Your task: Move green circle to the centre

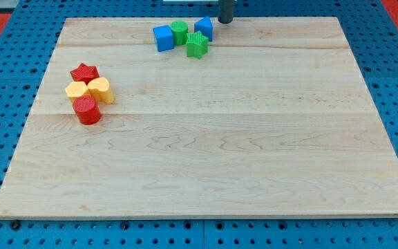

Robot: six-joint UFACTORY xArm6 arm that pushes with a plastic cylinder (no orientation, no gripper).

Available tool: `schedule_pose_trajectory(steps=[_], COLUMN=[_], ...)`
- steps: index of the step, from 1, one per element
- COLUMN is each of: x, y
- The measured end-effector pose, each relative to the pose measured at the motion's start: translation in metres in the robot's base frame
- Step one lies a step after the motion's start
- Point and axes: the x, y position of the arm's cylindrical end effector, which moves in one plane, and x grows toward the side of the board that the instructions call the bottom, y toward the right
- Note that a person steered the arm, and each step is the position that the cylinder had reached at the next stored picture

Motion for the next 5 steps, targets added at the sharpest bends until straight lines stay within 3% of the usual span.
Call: schedule_pose_trajectory(steps=[4, 5], x=[-0.001, 0.006], y=[-0.113, -0.102])
